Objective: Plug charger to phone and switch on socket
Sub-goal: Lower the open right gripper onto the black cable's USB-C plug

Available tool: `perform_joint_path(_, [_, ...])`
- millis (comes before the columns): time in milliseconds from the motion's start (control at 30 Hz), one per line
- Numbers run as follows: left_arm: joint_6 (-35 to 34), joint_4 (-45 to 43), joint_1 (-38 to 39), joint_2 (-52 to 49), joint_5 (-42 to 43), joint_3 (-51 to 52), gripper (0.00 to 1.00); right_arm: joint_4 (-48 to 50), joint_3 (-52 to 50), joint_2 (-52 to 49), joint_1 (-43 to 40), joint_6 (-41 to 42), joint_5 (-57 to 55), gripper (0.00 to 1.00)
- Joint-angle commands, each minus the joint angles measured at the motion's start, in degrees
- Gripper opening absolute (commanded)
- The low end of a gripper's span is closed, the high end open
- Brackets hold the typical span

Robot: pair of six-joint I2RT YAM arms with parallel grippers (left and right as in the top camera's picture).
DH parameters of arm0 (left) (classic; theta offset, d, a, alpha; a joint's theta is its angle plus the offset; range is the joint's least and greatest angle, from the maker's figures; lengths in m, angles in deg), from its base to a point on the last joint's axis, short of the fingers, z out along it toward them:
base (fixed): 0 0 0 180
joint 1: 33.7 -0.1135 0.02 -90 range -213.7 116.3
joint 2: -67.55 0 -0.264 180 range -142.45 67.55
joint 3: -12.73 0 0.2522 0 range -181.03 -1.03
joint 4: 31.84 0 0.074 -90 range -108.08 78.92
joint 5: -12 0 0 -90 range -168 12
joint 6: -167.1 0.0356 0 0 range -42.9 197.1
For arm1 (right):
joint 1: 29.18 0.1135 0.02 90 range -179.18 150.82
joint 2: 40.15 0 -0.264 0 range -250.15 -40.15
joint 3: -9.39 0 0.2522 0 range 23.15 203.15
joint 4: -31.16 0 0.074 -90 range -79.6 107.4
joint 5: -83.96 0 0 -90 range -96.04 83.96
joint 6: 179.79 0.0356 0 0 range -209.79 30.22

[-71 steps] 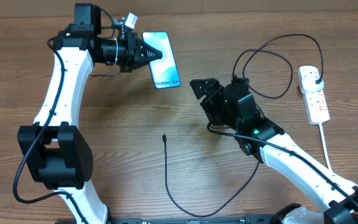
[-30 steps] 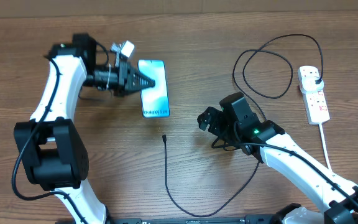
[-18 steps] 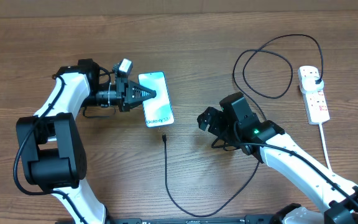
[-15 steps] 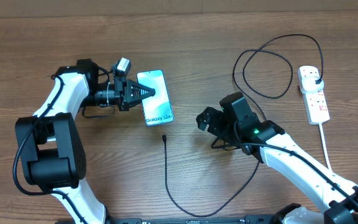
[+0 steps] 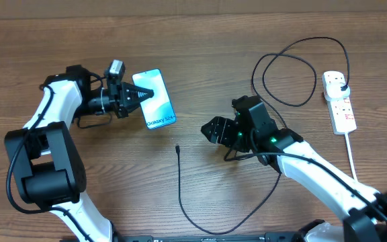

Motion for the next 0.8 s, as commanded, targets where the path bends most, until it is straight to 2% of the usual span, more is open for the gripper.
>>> perform_joint_path(0, [-1.55, -0.02, -2.21, 0.76, 3.56, 0.07, 0.04, 1.11, 1.44, -4.72, -0.07, -1.18, 8.94, 0.72])
perform_joint_path(467, [-1.66, -0.04, -8.48, 0.76, 3.45, 0.07, 0.04, -1.73, 10.01, -17.38, 6.78, -1.4, 8.22, 0.61])
perform_joint_path(767, [-1.64, -0.15, -8.72, 0.76, 3.41, 0.07, 0.04, -1.22, 11.45, -21.14, 8.66, 2.99, 9.35, 0.53])
